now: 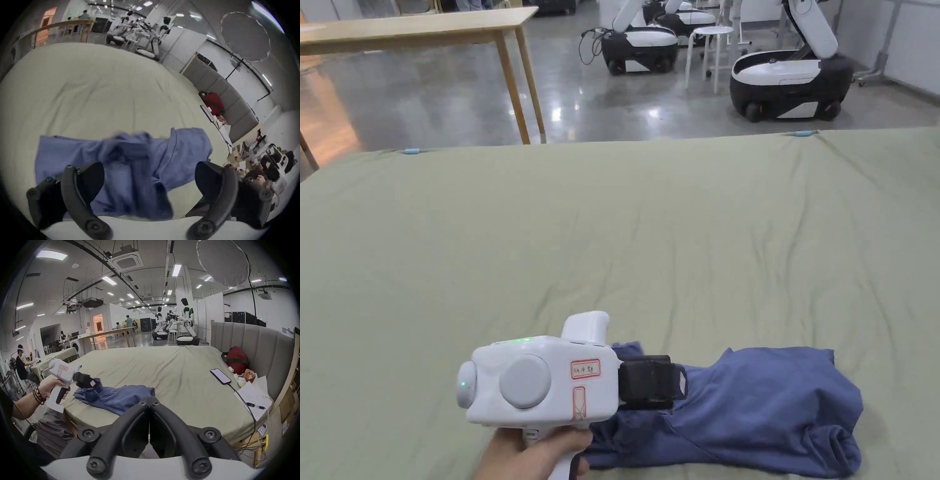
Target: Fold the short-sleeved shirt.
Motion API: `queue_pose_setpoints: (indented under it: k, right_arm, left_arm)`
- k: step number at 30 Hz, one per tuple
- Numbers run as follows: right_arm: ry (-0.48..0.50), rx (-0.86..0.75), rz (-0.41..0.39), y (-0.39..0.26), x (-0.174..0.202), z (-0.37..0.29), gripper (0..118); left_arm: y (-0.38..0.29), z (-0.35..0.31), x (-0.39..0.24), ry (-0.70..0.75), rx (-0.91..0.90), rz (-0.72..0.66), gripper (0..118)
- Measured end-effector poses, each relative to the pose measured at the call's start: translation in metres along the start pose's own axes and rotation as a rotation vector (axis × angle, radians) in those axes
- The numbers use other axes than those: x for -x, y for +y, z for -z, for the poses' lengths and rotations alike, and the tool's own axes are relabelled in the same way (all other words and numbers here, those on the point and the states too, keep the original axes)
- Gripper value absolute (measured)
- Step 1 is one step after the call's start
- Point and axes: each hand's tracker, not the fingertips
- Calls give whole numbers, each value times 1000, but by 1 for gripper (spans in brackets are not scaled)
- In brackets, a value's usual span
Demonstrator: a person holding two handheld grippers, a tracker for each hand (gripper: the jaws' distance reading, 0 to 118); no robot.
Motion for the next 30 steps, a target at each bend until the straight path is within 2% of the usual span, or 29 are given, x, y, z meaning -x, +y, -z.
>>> queue_pose_setpoints:
  k: [4, 6, 8, 9, 10, 13, 19, 25, 30]
  right_arm:
    - [-5, 1, -4, 1, -2, -3, 1]
    - [-5, -3, 0, 1, -2, -3, 1]
    - [0, -10, 5, 2, -1, -2, 1]
    - [4, -13, 6, 3, 0, -1, 1]
    - [8, -17, 7, 3, 1, 0, 1]
    - [27, -20, 10, 4, 4, 4, 1]
    - [42, -10, -14, 8, 12, 9, 1]
    - [66, -30, -14, 10, 19, 5, 1]
    - [60, -43, -7, 13, 18, 0, 1]
  left_arm:
    - [15, -47, 15, 6, -82, -44, 112]
    - [17, -79, 24, -11, -132, -65, 103]
    - [11, -115, 34, -45, -202, -66, 60]
    - [5, -129, 39, -78, -246, -53, 25]
    - [-3, -143, 44, -113, -299, -51, 0]
    - [-33, -172, 59, -179, -410, -44, 0]
    - [-44, -178, 55, -191, -393, 17, 0]
    - [-22, -84, 61, -150, -239, -32, 0]
    - [-22, 9, 68, -203, -79, -49, 0]
